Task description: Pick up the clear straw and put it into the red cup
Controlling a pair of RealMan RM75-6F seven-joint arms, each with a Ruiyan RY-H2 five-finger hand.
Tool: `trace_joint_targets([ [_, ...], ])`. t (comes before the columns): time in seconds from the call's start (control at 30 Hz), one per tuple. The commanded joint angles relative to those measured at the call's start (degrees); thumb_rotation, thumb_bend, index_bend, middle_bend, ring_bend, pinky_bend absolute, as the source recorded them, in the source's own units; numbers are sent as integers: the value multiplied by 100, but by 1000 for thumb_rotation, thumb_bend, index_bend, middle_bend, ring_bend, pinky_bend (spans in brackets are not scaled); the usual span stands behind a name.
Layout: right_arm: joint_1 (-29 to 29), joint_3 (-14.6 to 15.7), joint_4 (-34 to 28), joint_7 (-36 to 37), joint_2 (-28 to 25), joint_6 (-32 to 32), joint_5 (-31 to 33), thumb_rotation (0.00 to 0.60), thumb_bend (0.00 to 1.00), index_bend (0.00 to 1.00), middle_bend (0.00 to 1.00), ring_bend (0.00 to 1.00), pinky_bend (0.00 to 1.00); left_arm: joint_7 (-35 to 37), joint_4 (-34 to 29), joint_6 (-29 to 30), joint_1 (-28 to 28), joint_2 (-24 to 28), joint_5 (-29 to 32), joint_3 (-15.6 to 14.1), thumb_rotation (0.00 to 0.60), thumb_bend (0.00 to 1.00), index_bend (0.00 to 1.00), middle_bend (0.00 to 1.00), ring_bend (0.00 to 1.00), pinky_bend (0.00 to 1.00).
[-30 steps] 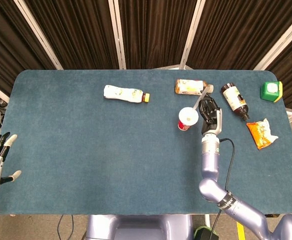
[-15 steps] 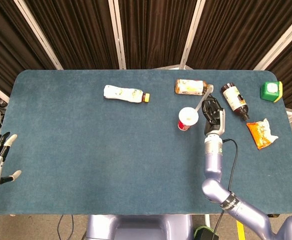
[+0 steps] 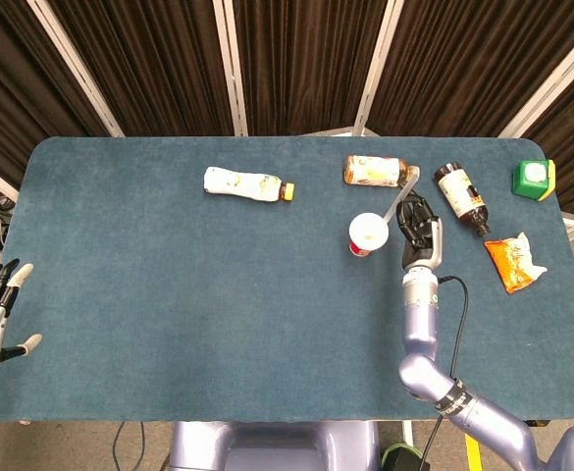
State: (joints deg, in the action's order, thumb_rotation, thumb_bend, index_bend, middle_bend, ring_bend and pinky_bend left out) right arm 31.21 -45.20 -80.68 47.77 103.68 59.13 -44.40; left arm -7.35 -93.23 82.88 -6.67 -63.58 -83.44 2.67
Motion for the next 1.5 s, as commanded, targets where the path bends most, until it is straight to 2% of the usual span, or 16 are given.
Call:
trace_joint_targets([
  [0.03, 10, 17, 53, 9, 18, -28, 6, 600, 440, 669, 256, 0, 0, 4, 3, -2, -1, 0, 2, 1, 600, 74, 0, 0, 0, 0],
  [1.0, 83, 99, 160, -28, 54, -143, -36, 600, 431, 670, 255, 0, 0, 14, 5, 0, -1, 1, -3, -2, 600, 74, 0, 0, 0, 0],
  [1.07, 83, 135, 170, -29, 53, -157, -87, 600, 422, 634, 232, 0, 0, 14, 4, -1, -2, 2, -2, -1, 600, 74, 0, 0, 0, 0],
  [1.23, 24, 268, 162, 98, -7, -314, -306, 600, 395, 443, 145, 0, 0, 15, 5, 0, -1, 3, -5, -4, 600, 75, 0, 0, 0, 0],
  [1.5, -49, 337, 143, 253, -62, -403, -437, 600, 376, 398, 117, 0, 0, 11, 1, 0, -1, 2, -4, -3, 600, 73, 0, 0, 0, 0],
])
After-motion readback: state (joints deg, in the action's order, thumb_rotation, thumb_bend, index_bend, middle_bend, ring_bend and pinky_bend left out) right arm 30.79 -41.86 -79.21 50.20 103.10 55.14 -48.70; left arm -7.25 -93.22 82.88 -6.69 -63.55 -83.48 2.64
